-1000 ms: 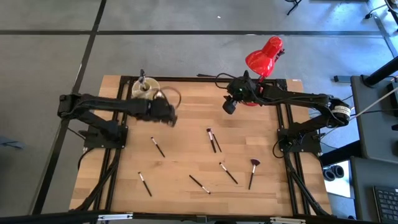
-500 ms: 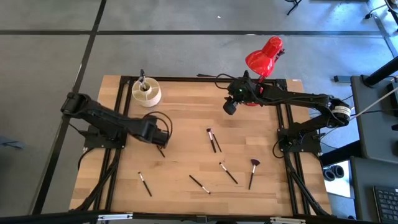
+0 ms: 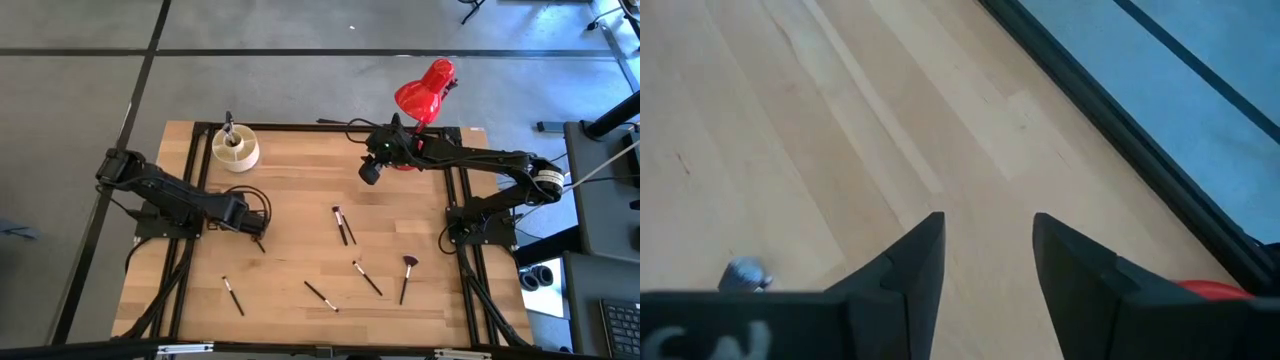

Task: Put items in baskets/containers
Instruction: Put the eyeshadow brush into the organizer

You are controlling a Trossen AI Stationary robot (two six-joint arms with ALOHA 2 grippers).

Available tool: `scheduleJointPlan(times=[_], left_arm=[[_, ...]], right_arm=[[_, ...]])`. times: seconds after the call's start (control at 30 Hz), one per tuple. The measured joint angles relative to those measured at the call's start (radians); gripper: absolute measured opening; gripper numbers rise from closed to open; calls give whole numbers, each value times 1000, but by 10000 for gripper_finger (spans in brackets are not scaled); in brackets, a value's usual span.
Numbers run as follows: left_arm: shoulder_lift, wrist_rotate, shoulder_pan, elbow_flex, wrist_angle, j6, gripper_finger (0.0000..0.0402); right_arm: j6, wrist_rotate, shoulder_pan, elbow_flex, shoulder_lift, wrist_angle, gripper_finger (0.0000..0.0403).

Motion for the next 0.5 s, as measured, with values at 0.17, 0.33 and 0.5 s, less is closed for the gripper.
scheduleJointPlan(times=[0.17,0.33,0.5], left_arm=[[0,-4,-1,-40,92,-17,183],[7,-20,0,-87,186,-7,174],[13,-15,0,-99,176,-5,148]], right_arm=[[0,0,0,0,0,0,154],[0,0,0,0,0,0,154],[0,0,0,0,0,2,154]])
